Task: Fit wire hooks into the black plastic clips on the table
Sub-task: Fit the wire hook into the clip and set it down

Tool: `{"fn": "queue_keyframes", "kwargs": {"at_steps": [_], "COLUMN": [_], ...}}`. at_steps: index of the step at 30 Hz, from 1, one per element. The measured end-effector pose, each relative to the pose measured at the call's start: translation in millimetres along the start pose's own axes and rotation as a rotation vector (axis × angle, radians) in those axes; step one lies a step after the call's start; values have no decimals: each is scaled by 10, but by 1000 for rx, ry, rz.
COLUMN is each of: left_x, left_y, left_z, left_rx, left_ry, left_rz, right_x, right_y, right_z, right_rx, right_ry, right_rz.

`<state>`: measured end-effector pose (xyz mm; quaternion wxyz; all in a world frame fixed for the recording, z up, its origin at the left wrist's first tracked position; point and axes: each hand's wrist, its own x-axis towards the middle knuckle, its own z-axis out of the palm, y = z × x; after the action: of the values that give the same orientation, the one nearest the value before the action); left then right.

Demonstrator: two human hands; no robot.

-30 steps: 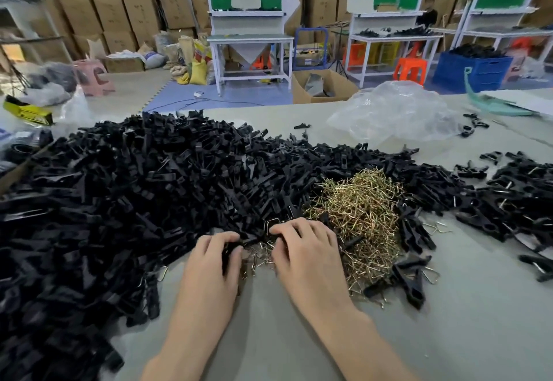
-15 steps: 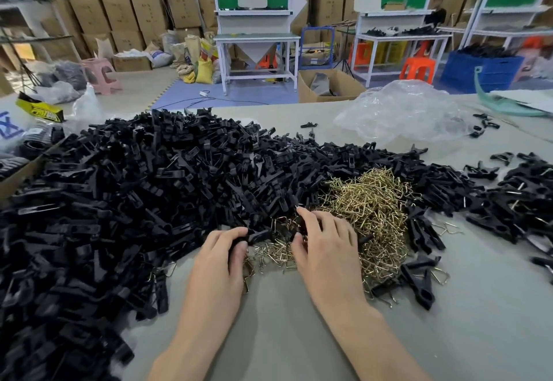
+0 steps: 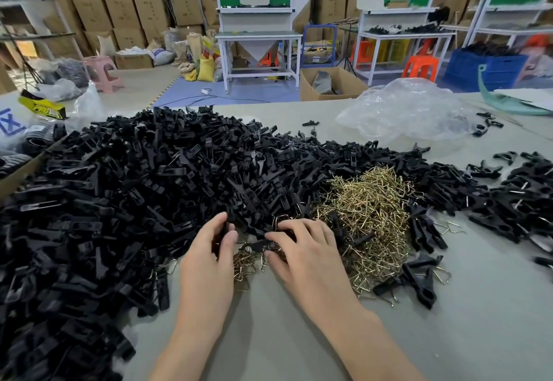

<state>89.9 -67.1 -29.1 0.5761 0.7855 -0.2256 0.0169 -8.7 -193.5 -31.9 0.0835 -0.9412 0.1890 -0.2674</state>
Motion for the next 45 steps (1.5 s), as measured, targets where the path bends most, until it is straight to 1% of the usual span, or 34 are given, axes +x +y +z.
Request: {"fn": "queue_keyframes", "kwargs": {"at_steps": [2,6,12,14,19,23,25,28,32,35,37,39,41,45], "left_x": [6,-6,-29,-24,-24,-26,-29,-38,-79,-84,-83,-83,-84,-75], "left_y": [22,81,116,122,112,124,149,188,246,277,295,299,301,305], "left_z": [-8,-15,-13,-17,-17,-11,-10,-7,-11,-9,-5,1,-4,-17], "left_rx": [-81,-157,-101,-114,-231,-342,-325,-299,-344,-338,-403,-494,-551,-519], "left_ry": [20,21,46,38,32,-1,-16,-20,-49,-73,-113,-128,-121,-112], "left_rz": [-42,-32,54,36,16,-76,-73,-41,-14,13,6,-30,-65,-62], "right_x": [-2,9,12,6,-6,1,15,39,60,95,116,126,125,114], "right_y": [-14,-27,-34,-54,-99,-92,-91,-85,-92,-103,-101,-104,-108,-120], "right_z": [7,-10,-26,-26,-21,-19,-37,-82,-154,-184,-184,-185,-188,-188], "right_rx": [0,41,38,28,-14,22,95,287,711,1008,1142,1224,1242,1263], "right_ry": [-17,-33,-26,-23,-43,-59,-63,-37,13,-27,-58,-84,-96,-103], "right_rz": [2,-10,-61,-64,-82,-73,-40,46,229,369,424,431,422,387]}}
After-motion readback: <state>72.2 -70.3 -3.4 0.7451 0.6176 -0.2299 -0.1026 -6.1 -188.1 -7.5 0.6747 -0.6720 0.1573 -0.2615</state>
